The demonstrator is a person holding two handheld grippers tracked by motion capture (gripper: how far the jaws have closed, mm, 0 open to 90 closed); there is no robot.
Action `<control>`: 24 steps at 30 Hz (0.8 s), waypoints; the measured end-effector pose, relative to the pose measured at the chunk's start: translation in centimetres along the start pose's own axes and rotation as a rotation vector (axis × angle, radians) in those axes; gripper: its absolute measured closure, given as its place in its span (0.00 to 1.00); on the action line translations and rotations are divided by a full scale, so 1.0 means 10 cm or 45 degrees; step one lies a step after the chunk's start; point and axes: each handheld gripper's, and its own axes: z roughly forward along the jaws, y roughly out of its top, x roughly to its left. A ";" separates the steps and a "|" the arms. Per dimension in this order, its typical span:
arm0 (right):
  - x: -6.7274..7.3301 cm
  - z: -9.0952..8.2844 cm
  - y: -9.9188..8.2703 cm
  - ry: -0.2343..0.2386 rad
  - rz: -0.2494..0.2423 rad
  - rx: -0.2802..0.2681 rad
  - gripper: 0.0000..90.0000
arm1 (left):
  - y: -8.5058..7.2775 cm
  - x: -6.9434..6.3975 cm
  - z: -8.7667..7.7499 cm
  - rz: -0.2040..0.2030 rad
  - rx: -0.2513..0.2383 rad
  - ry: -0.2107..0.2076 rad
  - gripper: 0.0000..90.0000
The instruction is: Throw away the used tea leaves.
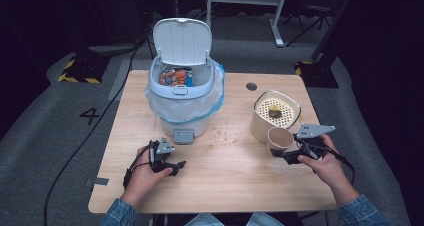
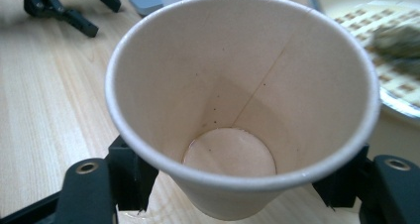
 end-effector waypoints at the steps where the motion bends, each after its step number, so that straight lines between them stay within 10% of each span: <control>1: 0.02 0.02 -0.02 0.009 -0.001 0.009 0.34 | 0.00 0.00 0.00 0.000 0.002 0.001 0.28; 24: 0.31 0.46 -0.30 0.122 -0.063 0.115 0.34 | 0.00 0.00 0.00 0.001 0.001 0.000 0.28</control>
